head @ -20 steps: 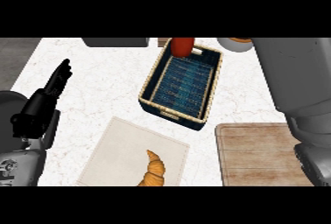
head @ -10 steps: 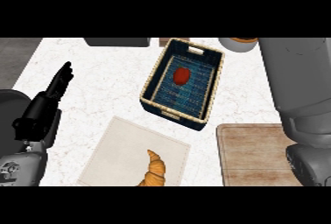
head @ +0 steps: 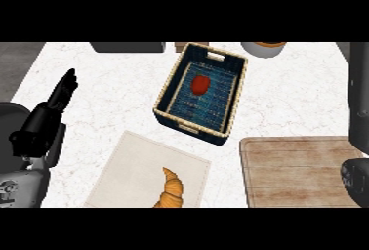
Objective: Pick the bell pepper from the cutting board and place it in the basket
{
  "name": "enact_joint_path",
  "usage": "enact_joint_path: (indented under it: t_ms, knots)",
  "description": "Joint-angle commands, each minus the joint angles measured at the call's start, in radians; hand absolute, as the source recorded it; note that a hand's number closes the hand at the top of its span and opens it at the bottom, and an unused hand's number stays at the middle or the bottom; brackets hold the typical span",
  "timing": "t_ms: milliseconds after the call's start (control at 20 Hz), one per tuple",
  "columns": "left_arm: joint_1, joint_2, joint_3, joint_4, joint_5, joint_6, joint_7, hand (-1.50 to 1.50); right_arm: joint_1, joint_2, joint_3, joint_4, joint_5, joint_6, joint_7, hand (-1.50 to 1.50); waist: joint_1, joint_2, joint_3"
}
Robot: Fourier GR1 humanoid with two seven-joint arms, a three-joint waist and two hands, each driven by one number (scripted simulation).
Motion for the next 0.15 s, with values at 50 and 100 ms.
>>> enact_joint_path:
  t_ms: [50, 100]
  knots:
    - [0.031, 0.013, 0.015, -0.018, 0.011, -0.012, -0.005, 0.0, 0.093, -0.075, -0.082, -0.081, -0.024, -0.093, -0.024, -1.5, -0.006, -0.003, 0.0]
    - [0.009, 0.026, 0.026, 0.014, 0.007, -0.013, -0.008, 0.0, 0.127, -0.11, -0.097, -0.112, -0.046, -0.049, -0.021, -1.5, -0.016, -0.004, 0.0]
